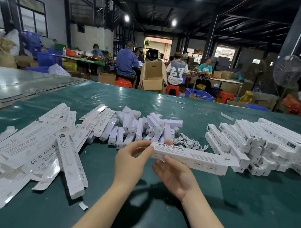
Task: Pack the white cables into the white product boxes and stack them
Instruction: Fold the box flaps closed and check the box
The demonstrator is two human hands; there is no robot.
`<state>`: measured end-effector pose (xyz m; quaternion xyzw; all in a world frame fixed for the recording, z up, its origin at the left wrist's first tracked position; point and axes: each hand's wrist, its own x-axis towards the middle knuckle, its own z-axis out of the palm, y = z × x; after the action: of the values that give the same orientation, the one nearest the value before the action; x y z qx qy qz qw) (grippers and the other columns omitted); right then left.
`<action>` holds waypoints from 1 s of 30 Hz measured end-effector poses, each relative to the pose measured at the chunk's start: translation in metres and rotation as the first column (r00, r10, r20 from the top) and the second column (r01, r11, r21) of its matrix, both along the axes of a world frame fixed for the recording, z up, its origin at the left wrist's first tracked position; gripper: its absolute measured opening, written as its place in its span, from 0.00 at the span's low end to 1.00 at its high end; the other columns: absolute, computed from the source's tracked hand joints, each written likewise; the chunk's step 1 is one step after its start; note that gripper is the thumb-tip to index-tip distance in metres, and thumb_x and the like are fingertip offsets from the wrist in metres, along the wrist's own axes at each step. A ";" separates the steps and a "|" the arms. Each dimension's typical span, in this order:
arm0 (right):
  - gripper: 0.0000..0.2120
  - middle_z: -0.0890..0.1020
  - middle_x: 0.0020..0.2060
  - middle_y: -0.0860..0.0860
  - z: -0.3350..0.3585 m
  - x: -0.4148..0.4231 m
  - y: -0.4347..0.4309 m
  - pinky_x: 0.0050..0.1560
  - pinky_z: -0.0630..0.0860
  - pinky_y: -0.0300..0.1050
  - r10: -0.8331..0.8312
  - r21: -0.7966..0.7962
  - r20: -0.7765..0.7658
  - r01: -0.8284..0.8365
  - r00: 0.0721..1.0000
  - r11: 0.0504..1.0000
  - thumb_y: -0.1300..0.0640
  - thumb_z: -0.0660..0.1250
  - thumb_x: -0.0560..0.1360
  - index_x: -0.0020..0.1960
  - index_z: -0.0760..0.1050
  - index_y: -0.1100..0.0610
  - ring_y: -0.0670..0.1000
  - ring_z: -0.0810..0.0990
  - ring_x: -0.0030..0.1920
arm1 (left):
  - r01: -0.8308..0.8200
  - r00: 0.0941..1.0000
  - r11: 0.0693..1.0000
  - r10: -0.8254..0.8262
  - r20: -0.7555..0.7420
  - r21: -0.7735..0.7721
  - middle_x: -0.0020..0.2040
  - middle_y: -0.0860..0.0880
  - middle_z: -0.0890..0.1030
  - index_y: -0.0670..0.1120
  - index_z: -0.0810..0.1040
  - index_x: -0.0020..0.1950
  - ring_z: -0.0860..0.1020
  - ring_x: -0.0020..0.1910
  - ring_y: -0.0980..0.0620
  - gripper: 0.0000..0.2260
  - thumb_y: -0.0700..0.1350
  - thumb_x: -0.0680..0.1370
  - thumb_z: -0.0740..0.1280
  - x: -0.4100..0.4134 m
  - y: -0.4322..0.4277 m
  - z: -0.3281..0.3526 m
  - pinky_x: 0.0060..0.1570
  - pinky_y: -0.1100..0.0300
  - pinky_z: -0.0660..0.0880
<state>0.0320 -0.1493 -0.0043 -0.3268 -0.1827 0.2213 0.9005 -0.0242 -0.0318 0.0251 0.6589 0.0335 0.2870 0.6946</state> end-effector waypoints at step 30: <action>0.21 0.85 0.38 0.55 0.003 0.001 -0.008 0.35 0.80 0.43 0.001 -0.133 0.037 0.004 0.999 0.991 0.66 0.68 0.62 0.55 0.75 0.56 0.50 0.83 0.32 | 0.199 0.908 0.684 -0.398 -0.131 -0.701 0.35 0.45 0.82 0.40 0.80 0.41 0.78 0.36 0.51 0.09 0.43 0.77 0.64 0.007 0.012 -0.002 0.28 0.66 0.76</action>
<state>0.0331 -0.1573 -0.0009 -0.3904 -0.1838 0.2260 0.8733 -0.0172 -0.0198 0.0232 0.3917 0.1216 0.0431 0.9110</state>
